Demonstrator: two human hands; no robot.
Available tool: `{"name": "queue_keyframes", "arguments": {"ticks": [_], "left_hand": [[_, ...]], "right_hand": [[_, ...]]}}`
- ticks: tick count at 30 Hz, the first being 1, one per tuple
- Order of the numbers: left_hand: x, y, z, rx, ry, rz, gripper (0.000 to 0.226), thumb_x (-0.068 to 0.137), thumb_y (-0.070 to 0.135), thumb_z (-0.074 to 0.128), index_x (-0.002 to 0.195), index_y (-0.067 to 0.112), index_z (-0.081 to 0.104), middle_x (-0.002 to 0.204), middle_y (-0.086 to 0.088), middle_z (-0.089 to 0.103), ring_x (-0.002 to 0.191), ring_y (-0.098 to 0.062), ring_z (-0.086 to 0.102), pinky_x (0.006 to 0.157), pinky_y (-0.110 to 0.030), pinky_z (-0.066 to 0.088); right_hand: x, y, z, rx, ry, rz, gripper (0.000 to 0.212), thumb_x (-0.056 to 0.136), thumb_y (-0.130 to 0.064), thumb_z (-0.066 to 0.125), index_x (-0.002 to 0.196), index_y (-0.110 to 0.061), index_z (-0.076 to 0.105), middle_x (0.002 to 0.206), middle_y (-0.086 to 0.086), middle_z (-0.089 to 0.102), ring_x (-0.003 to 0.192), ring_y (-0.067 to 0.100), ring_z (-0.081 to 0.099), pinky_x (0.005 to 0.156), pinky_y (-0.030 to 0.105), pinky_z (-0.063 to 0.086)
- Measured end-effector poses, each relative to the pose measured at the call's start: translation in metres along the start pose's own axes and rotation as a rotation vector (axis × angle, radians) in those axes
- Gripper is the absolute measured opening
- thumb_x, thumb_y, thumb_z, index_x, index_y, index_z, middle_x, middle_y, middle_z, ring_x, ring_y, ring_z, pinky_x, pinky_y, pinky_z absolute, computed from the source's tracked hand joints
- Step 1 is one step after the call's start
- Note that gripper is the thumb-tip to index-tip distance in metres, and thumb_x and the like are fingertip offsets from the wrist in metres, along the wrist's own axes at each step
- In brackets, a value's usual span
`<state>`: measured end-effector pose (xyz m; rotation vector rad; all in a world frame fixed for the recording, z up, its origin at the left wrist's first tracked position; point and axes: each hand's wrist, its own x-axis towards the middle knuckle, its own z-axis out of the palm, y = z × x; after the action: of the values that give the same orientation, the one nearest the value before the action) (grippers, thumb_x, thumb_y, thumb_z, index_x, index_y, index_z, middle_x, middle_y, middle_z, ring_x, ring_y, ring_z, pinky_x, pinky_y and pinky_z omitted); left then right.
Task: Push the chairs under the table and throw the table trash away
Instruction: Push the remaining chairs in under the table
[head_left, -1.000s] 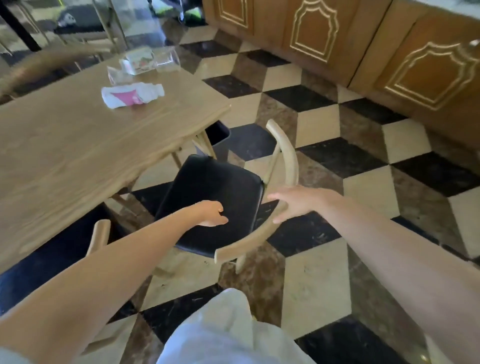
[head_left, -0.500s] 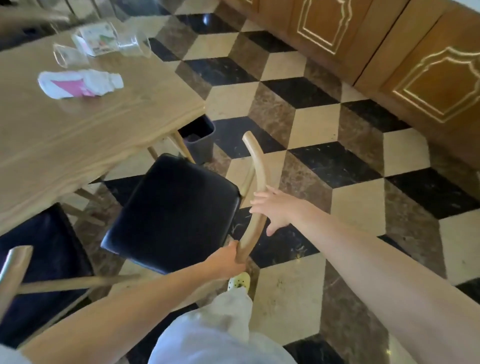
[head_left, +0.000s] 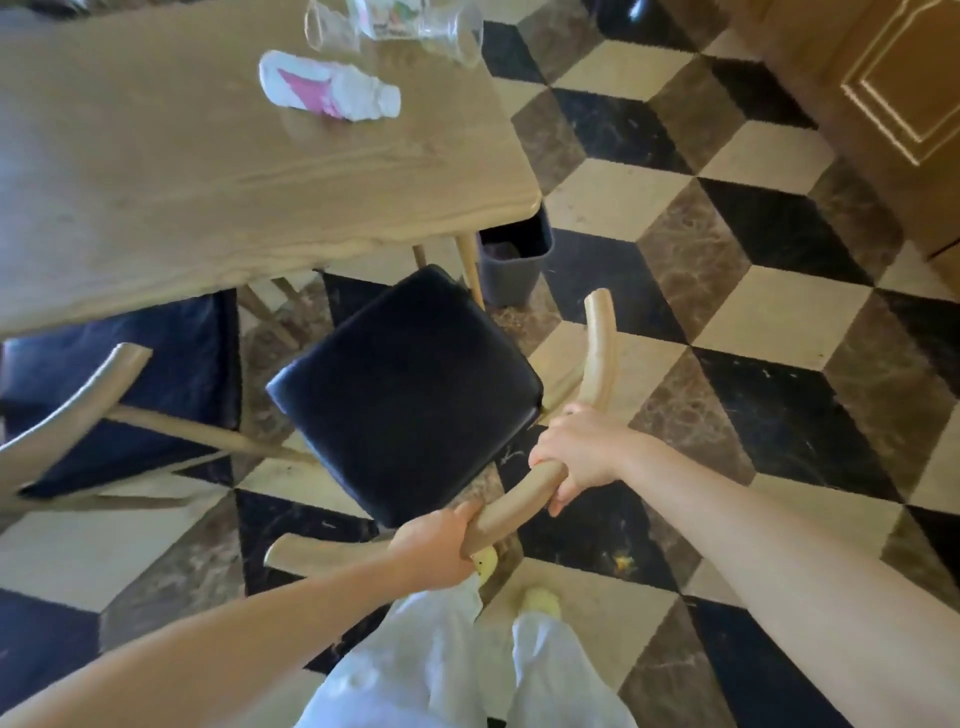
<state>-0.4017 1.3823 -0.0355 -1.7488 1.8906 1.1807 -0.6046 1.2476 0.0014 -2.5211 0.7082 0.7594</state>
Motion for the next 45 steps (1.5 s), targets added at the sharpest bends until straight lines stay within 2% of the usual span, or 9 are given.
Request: {"name": "queue_keyframes", "arguments": {"ticks": [5, 10, 20, 23, 28, 32, 38, 41, 45], "left_hand": [[-0.006, 0.010, 0.007, 0.080, 0.160, -0.101, 0.050, 0.078, 0.032, 0.057, 0.127, 0.028, 0.046, 0.094, 0.003, 0.066, 0.071, -0.017, 0.060, 0.058, -0.027, 0.046], [-0.018, 0.001, 0.000, 0.128, 0.163, -0.080, 0.051, 0.082, 0.027, 0.059, 0.131, 0.026, 0.043, 0.095, -0.001, 0.066, 0.072, -0.018, 0.061, 0.057, -0.029, 0.046], [-0.045, -0.100, -0.020, 0.191, 0.217, -0.140, 0.038, 0.076, 0.027, 0.060, 0.111, 0.040, 0.054, 0.094, 0.007, 0.067, 0.076, -0.017, 0.060, 0.070, -0.035, 0.053], [-0.042, -0.128, -0.037, 0.243, 0.221, -0.164, 0.037, 0.072, 0.028, 0.060, 0.107, 0.042, 0.056, 0.086, 0.011, 0.064, 0.069, -0.014, 0.055, 0.065, -0.033, 0.051], [-0.036, -0.161, -0.080, 0.295, 0.150, -0.105, 0.033, 0.073, 0.035, 0.062, 0.106, 0.037, 0.057, 0.063, 0.017, 0.045, 0.056, -0.004, 0.045, 0.053, -0.022, 0.035], [-0.027, -0.175, -0.105, 0.301, 0.134, -0.027, 0.040, 0.072, 0.041, 0.063, 0.111, 0.041, 0.052, 0.074, 0.013, 0.057, 0.067, -0.011, 0.056, 0.053, -0.022, 0.034], [-0.007, -0.191, -0.137, 0.301, 0.143, 0.008, 0.051, 0.072, 0.046, 0.069, 0.119, 0.039, 0.051, 0.089, 0.013, 0.063, 0.073, -0.009, 0.056, 0.063, -0.022, 0.039], [0.004, -0.193, -0.151, 0.302, 0.139, 0.006, 0.053, 0.072, 0.041, 0.070, 0.121, 0.036, 0.051, 0.086, 0.014, 0.060, 0.071, -0.008, 0.055, 0.058, -0.020, 0.039], [0.015, -0.189, -0.161, 0.312, 0.118, 0.014, 0.052, 0.077, 0.031, 0.067, 0.125, 0.034, 0.049, 0.094, 0.007, 0.066, 0.080, -0.016, 0.063, 0.074, -0.037, 0.055]], "right_hand": [[-0.001, 0.024, -0.008, -0.140, 0.031, -0.069, 0.024, 0.077, -0.035, 0.072, 0.100, -0.032, 0.065, 0.100, -0.006, 0.069, 0.092, 0.015, 0.063, 0.089, 0.038, 0.053], [0.005, 0.028, -0.011, -0.296, 0.068, -0.143, 0.021, 0.082, -0.043, 0.062, 0.096, -0.028, 0.063, 0.095, -0.004, 0.070, 0.085, 0.017, 0.064, 0.081, 0.034, 0.052], [0.056, -0.039, 0.004, -0.359, 0.229, -0.121, 0.041, 0.083, -0.057, 0.053, 0.087, -0.017, 0.046, 0.088, 0.000, 0.066, 0.077, 0.023, 0.064, 0.059, 0.031, 0.036], [0.073, -0.052, 0.002, -0.350, 0.297, -0.094, 0.042, 0.082, -0.060, 0.052, 0.082, -0.019, 0.040, 0.083, -0.002, 0.066, 0.071, 0.022, 0.063, 0.055, 0.031, 0.034], [0.100, -0.063, -0.015, -0.362, 0.362, -0.060, 0.045, 0.083, -0.061, 0.051, 0.092, -0.018, 0.051, 0.081, -0.002, 0.064, 0.069, 0.021, 0.064, 0.054, 0.029, 0.036], [0.117, -0.062, -0.034, -0.333, 0.359, -0.014, 0.041, 0.083, -0.058, 0.054, 0.091, -0.018, 0.050, 0.081, -0.002, 0.064, 0.070, 0.020, 0.062, 0.056, 0.029, 0.036], [0.141, -0.049, -0.057, -0.256, 0.341, 0.037, 0.037, 0.084, -0.055, 0.056, 0.086, -0.020, 0.044, 0.082, -0.002, 0.063, 0.072, 0.021, 0.061, 0.059, 0.030, 0.036], [0.151, -0.039, -0.068, -0.224, 0.346, 0.050, 0.034, 0.083, -0.051, 0.059, 0.085, -0.019, 0.048, 0.077, -0.003, 0.062, 0.070, 0.021, 0.061, 0.059, 0.030, 0.037], [0.157, -0.021, -0.077, -0.234, 0.340, 0.035, 0.035, 0.082, -0.054, 0.059, 0.084, -0.021, 0.048, 0.071, -0.006, 0.059, 0.061, 0.019, 0.054, 0.056, 0.029, 0.035]]}}
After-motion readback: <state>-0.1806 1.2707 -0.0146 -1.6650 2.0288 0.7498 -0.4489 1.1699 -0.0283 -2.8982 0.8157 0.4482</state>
